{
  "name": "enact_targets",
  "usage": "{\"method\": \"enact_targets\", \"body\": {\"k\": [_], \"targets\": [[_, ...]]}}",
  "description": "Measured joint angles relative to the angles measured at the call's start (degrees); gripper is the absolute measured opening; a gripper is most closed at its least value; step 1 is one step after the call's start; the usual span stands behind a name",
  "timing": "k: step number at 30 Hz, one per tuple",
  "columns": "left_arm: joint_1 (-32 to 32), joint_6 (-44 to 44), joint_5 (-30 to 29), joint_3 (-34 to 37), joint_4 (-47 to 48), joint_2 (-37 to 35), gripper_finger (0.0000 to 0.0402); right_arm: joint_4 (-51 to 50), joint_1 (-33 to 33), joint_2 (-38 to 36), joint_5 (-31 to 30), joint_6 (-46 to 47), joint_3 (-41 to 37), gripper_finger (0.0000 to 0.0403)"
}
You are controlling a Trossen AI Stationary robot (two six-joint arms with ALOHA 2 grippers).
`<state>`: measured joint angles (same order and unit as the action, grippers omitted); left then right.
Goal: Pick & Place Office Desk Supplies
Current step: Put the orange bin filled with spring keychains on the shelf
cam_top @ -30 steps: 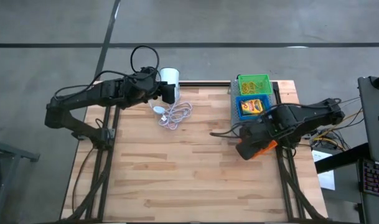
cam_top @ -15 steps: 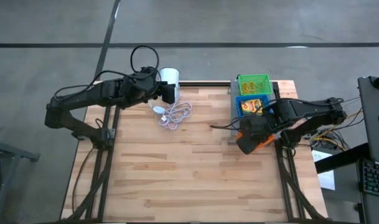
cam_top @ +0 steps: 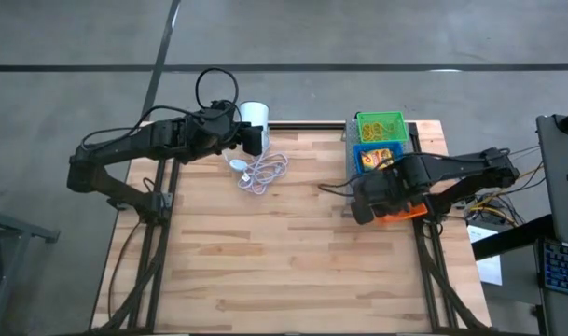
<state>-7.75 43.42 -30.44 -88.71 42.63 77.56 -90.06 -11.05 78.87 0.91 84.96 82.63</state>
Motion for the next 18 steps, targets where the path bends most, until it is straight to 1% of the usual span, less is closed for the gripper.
{"method": "enact_targets", "body": {"k": [3, 5, 9, 13, 18], "targets": [[0.0, 0.0, 0.0, 0.0, 0.0, 0.0, 0.0212, 0.0, 0.4, 0.0, -5.4, 1.9, 0.2, 0.0013], [0.0, 0.0, 0.0, 0.0, 0.0, 0.0, 0.0212, 0.1, 0.8, 0.0, -6.6, 2.8, 0.3, 0.0013], [0.0, 0.0, 0.0, 0.0, 0.0, 0.0, 0.0212, 0.2, 1.5, 0.3, -6.8, 3.2, 0.0, 0.0013], [0.0, 0.0, 0.0, 0.0, 0.0, 0.0, 0.0212, 0.4, 2.5, 2.2, -6.5, 3.0, -0.2, 0.0013], [0.0, 0.0, 0.0, 0.0, 0.0, 0.0, 0.0212, 0.7, 4.2, 6.0, -3.9, 0.2, -0.1, 0.0013]]}}
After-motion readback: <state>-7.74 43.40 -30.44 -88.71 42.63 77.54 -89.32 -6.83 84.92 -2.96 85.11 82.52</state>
